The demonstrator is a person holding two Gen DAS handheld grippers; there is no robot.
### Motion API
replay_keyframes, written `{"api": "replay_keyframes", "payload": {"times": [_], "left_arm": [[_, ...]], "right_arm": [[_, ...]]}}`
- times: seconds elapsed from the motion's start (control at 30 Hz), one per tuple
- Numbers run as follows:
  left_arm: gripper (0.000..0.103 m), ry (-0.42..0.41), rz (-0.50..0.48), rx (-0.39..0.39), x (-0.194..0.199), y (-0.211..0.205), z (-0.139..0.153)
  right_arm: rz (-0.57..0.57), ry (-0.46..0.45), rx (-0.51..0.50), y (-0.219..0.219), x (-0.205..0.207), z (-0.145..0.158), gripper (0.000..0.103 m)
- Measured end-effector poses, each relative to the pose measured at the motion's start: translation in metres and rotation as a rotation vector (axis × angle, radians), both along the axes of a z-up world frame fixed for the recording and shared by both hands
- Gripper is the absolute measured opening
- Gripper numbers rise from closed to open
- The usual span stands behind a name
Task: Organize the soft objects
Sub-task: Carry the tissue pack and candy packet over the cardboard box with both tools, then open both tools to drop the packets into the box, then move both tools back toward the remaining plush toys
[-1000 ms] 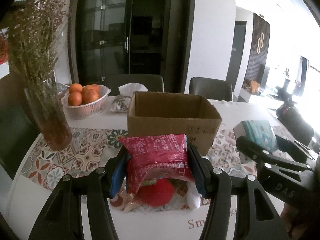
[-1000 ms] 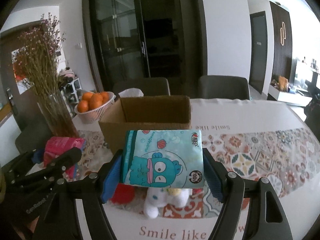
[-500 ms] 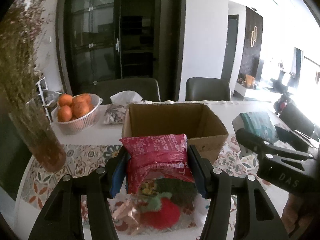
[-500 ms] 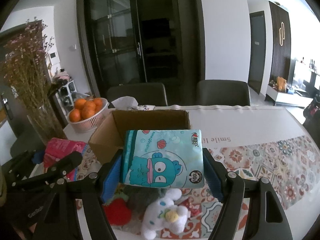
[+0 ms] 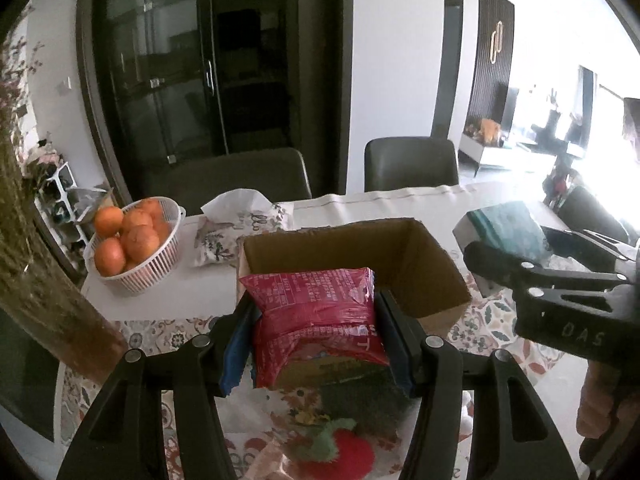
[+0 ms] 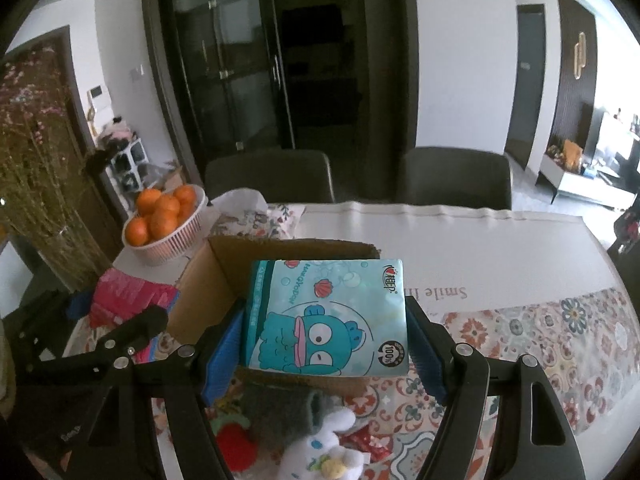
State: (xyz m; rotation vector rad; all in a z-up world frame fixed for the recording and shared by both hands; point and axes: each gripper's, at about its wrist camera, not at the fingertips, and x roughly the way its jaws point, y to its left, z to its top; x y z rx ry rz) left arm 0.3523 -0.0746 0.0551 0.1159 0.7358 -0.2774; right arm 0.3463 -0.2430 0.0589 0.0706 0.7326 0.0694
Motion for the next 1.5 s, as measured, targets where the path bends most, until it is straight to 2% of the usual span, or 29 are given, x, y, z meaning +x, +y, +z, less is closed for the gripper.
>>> {"api": "replay_keyframes", "payload": {"times": [0.27, 0.53, 0.73, 0.8, 1.07, 1.23, 1.5], "left_arm": [[0.057, 0.102, -0.014, 0.030, 0.040, -0.004, -0.009], [0.058, 0.206, -0.033, 0.034, 0.079, -0.007, -0.035], [0.067, 0.231, -0.030, 0.041, 0.092, -0.008, -0.049], [0.073, 0.232, -0.029, 0.041, 0.092, -0.008, -0.050], [0.073, 0.199, 0.045, 0.089, 0.070, 0.002, -0.044], [0.073, 0.177, 0.052, 0.080, 0.046, 0.009, -0.032], [0.076, 0.089, 0.071, 0.093, 0.003, 0.024, -0.008]], "right_arm": [[0.026, 0.144, 0.025, -0.004, 0.050, -0.014, 0.075], [0.026, 0.264, 0.040, -0.006, 0.089, -0.040, 0.075], [0.025, 0.329, 0.081, -0.007, 0.110, -0.057, 0.078], [0.029, 0.330, 0.083, -0.005, 0.112, -0.059, 0.078], [-0.020, 0.247, -0.005, 0.000, 0.086, -0.044, 0.078], [-0.020, 0.191, -0.009, 0.004, 0.061, -0.028, 0.078], [0.010, 0.132, 0.008, 0.018, 0.022, -0.011, 0.078]]}}
